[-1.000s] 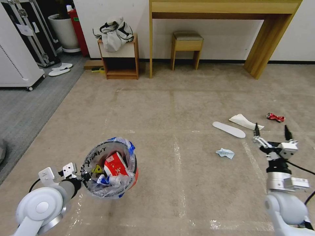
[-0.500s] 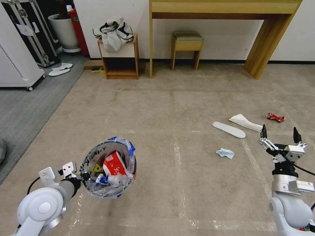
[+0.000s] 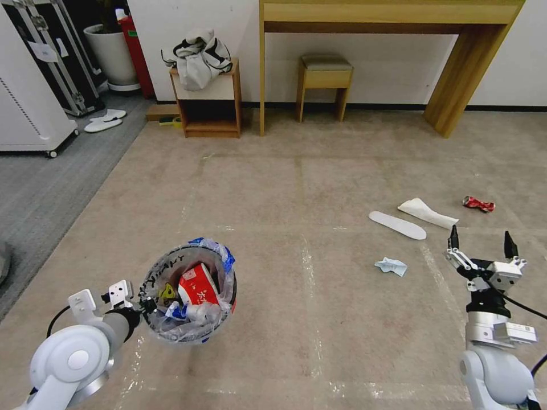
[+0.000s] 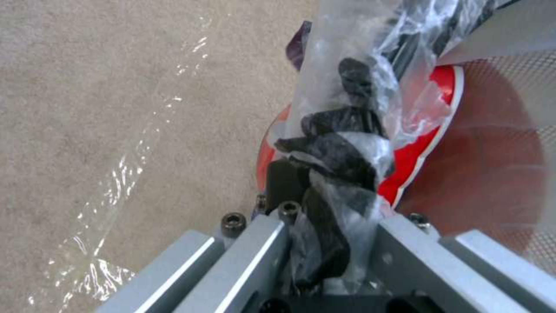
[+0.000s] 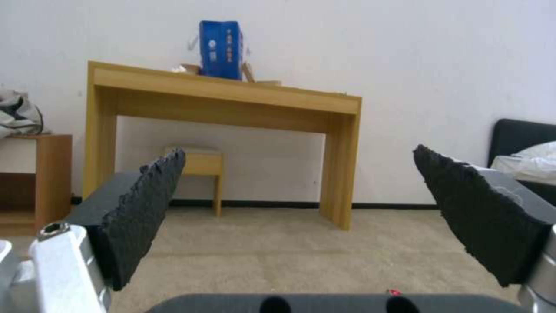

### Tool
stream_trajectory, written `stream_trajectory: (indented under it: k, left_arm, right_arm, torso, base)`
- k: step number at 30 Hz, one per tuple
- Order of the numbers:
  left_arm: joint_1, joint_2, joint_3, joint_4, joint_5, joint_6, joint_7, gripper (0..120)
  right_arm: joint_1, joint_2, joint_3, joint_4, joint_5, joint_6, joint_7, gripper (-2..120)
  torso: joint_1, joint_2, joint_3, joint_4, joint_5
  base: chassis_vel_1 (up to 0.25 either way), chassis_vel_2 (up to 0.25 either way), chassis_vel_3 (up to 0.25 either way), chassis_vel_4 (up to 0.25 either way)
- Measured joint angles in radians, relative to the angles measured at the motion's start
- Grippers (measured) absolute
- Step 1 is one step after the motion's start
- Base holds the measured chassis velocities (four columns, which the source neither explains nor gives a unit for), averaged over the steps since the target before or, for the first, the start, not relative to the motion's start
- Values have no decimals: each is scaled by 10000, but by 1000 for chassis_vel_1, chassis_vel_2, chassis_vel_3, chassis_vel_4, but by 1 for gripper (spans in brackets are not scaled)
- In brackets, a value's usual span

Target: Pick up the trash bin and place the garbage on the floor into it.

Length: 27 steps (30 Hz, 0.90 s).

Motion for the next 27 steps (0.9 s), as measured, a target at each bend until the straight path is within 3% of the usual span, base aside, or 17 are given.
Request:
stream_trajectory:
  k: [18, 27]
  left_arm:
    - [-279, 56, 179, 311, 254, -60, 273, 0]
    - [-524, 86, 523, 494, 286, -130, 279, 0]
  right_arm:
    - [-418, 463, 446, -130, -138, 454, -146, 100]
    - [-310, 577, 431, -241, -159, 479, -205, 100]
  torso:
    - [0, 0, -1, 0, 1]
    - [0, 0, -1, 0, 1]
  base:
    - [0, 0, 0, 0]
    - [0, 0, 0, 0]
